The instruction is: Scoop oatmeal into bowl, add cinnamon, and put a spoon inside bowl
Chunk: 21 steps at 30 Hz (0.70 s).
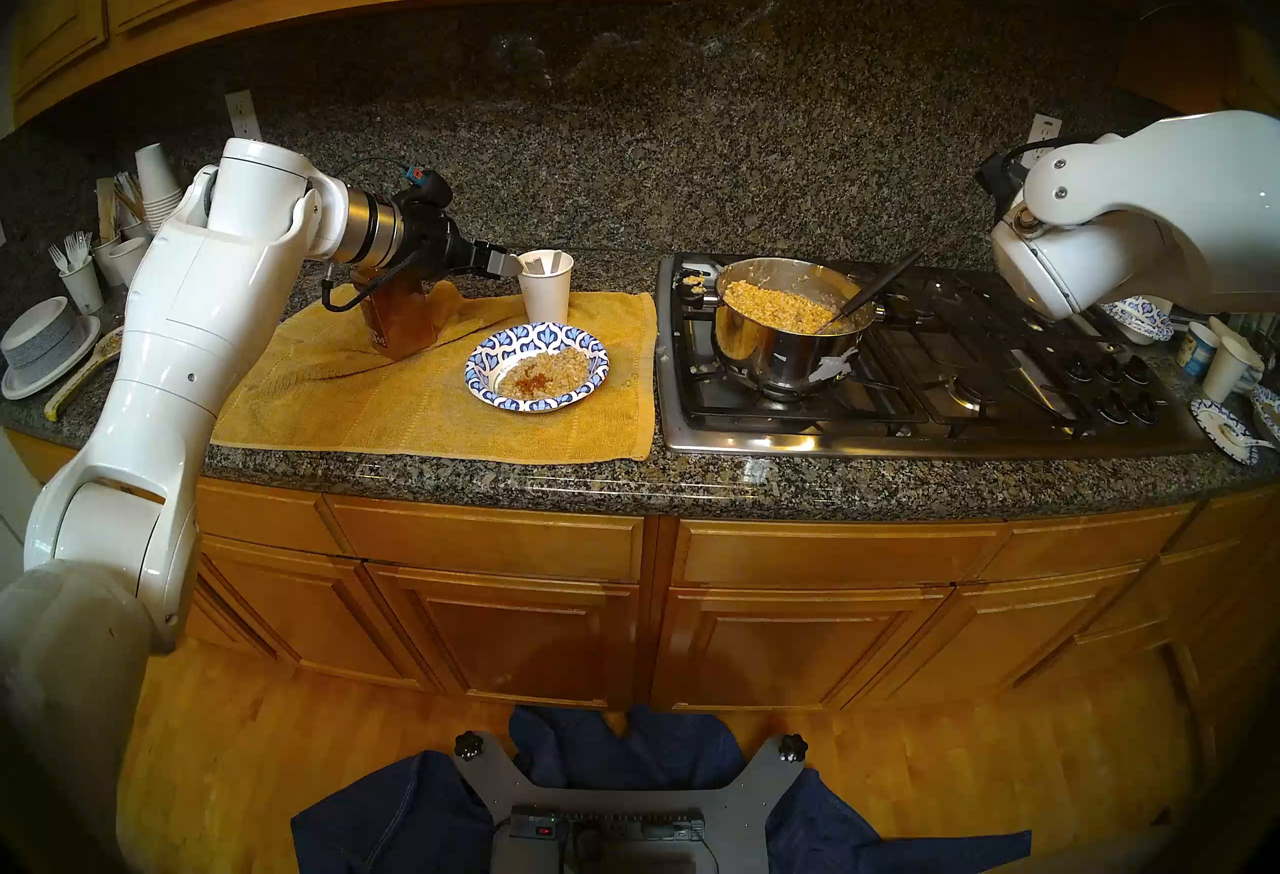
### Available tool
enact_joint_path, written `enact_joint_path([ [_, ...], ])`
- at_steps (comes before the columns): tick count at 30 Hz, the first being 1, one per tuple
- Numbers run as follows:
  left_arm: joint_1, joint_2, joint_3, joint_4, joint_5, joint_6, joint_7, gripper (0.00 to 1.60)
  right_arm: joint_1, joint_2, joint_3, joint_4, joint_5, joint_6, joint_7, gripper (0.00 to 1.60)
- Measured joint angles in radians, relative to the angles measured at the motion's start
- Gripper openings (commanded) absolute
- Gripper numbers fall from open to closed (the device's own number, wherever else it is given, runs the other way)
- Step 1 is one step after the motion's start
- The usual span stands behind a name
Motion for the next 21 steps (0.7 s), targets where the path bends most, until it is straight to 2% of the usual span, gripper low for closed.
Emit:
enact_joint_path([
  [21,-0.119,-0.036,0.054,0.127,0.064,-0.012,-0.013,1.6,0.003,0.0,-0.002,-0.001,0.0,0.0,0.004,1.6],
])
